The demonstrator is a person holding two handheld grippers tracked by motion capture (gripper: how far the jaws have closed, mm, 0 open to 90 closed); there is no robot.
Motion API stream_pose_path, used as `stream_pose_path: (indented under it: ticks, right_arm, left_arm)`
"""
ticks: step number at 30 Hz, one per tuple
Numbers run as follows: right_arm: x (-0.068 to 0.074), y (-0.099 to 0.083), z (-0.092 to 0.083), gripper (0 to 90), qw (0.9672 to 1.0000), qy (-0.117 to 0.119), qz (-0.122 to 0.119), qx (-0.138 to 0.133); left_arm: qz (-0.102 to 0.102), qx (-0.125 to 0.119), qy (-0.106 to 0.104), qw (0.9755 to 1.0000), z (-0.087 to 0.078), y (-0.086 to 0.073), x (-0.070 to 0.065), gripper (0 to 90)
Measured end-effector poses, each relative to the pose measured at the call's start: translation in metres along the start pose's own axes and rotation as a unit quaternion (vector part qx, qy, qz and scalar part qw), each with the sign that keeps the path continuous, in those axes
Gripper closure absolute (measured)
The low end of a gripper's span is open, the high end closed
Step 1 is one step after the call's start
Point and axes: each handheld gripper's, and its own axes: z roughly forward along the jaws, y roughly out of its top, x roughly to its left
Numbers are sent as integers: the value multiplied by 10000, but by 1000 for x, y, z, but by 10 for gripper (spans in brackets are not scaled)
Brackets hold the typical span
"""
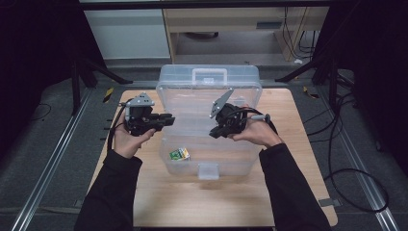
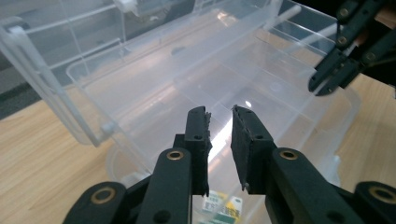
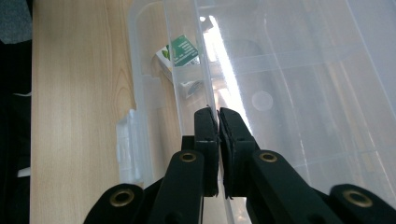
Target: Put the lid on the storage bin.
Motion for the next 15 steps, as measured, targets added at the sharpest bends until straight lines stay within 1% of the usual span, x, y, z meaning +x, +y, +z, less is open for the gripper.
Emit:
stream_pose_path:
  ticks: [4, 5, 8, 11, 13, 15]
  right_arm:
    - [3, 0, 1, 863, 10000, -27, 0, 36]
    - [3, 0, 1, 862, 10000, -37, -20, 35]
    - [6, -2, 2, 856, 9999, -100, -3, -5]
    - [10, -5, 2, 851, 9998, -179, 45, -91]
    - [10, -6, 2, 850, 9997, -213, 23, -119]
    - [11, -7, 2, 846, 9996, -226, 35, -137]
  left_arm:
    - [-154, -73, 103, 9998, 2, 0, 8, 789]
    - [-185, -70, 176, 9996, 2, 0, 11, 795]
    - [-247, -93, 250, 9993, 4, -1, 16, 809]
    - [-304, -167, 304, 9989, 4, -1, 18, 827]
    - [-337, -213, 295, 9988, 3, 0, 19, 832]
    - [-338, -203, 345, 9986, 3, 2, 19, 841]
